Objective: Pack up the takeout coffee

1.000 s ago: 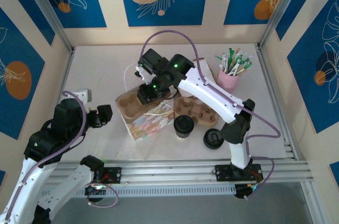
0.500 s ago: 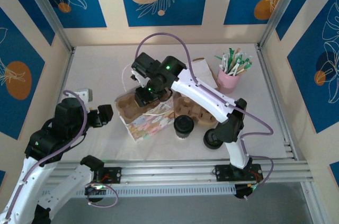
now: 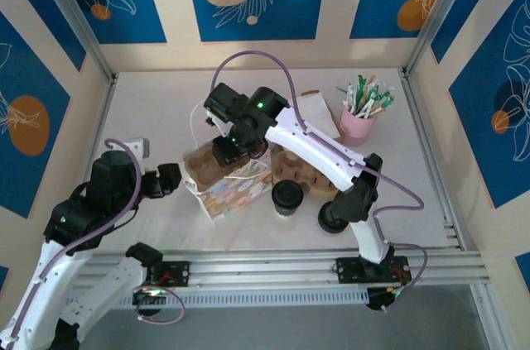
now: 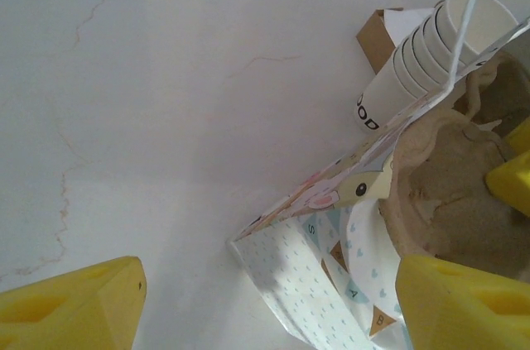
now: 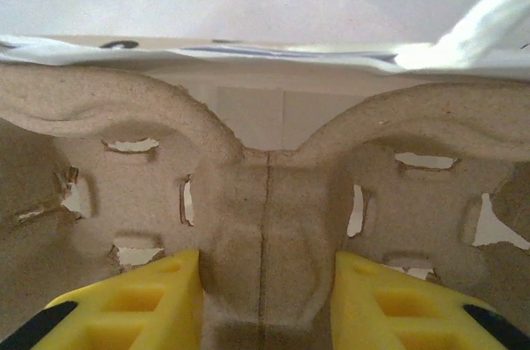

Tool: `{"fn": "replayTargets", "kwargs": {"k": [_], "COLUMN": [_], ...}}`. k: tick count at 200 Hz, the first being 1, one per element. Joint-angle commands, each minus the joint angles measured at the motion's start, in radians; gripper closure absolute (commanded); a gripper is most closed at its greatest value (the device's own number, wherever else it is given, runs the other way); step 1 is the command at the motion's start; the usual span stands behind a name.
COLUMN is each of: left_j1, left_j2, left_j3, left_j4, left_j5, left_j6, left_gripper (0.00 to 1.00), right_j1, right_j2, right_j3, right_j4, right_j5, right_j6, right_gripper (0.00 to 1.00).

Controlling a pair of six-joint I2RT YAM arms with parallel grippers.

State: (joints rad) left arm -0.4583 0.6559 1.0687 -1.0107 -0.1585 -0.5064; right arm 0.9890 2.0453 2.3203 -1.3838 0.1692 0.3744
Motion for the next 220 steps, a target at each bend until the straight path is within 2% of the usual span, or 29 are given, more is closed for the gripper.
{"fn": "replayTargets", "kwargs": {"k": [1, 39, 108, 220], "left_j1": [0.007, 0.007, 0.007, 0.007], "left_j2": [0.037, 0.084, 0.122, 0.074], "left_j3": [-0.005, 0.001, -0.02, -0.058], "left_j4": [0.043, 0.095, 0.135, 0.11], "left_j5": [0.004, 0.01, -0.056, -0.077], "left_j6": [-0.042, -0.073, -0.075, -0.059], "left_gripper": [0.22, 0.24, 0.28, 0.28], "right_j1": [0.006, -0.002, -0.007, -0.025], "right_j2": [0.007, -0.036, -0.097, -0.137], "right_j3": [0.012, -0.013, -0.091, -0.137], "right_j4": [-0.024, 0.018, 0.06, 0.089], "right_j5": [-0.003, -0.027, -0.017, 0.002], "right_j6": [0.009, 0.014, 0.021, 0.058], "right_gripper": [0.6, 0.6, 0.6, 0.6]}}
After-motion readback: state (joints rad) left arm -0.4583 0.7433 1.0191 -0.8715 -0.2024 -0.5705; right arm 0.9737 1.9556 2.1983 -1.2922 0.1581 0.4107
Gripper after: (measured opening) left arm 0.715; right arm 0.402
